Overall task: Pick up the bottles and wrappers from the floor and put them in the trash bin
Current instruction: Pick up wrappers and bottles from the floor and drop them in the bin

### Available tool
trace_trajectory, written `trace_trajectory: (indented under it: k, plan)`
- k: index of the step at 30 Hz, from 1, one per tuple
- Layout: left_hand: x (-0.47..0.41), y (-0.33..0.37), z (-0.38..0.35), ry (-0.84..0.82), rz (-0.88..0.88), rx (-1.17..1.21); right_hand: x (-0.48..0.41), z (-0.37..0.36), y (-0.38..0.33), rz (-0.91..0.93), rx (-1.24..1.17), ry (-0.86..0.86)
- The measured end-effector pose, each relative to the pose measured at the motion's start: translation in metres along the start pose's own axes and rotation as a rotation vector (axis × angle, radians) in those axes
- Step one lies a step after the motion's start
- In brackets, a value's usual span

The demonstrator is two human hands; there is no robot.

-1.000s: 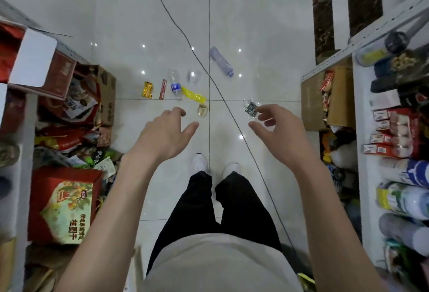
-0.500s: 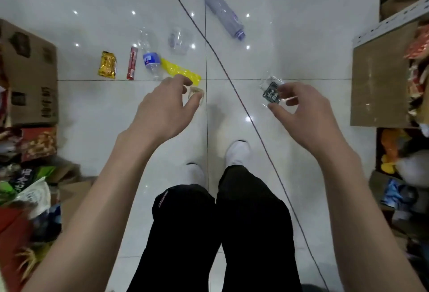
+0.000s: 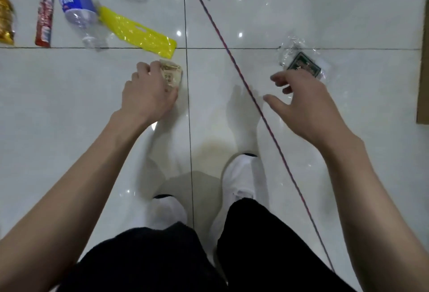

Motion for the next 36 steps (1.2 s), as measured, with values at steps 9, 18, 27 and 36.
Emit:
trace_trajectory:
  k: [9,18,27,36]
  plan:
    - [-0.026,0.017,-0.042,0.152,-0.040,-0.020,-0.021,-0.031,0.031,-0.040,-0.005,0.015]
    - [-0.037,0.086,-0.020,0.198,-0.223,0.103,-0.044,-0.038,0.054,-0.091,-0.041,0.085]
    - [-0.057,0.173,-0.034,0.188,-0.383,0.157,-0.064,-0.029,0.105,-0.177,-0.016,0.258]
    - [-0.070,0.208,-0.049,0.158,-0.444,0.144,-0.117,-0.046,0.137,-0.203,-0.003,0.262]
Point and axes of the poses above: each hand's wrist, its own x-axis away from the middle knuckle, its own z-axis out of the back of the hand, y = z × x, the point moved 8 cm from there along -x, towards the middle knuckle, and after that the axes turned 9 degrees about y, right-handed, at the moved point
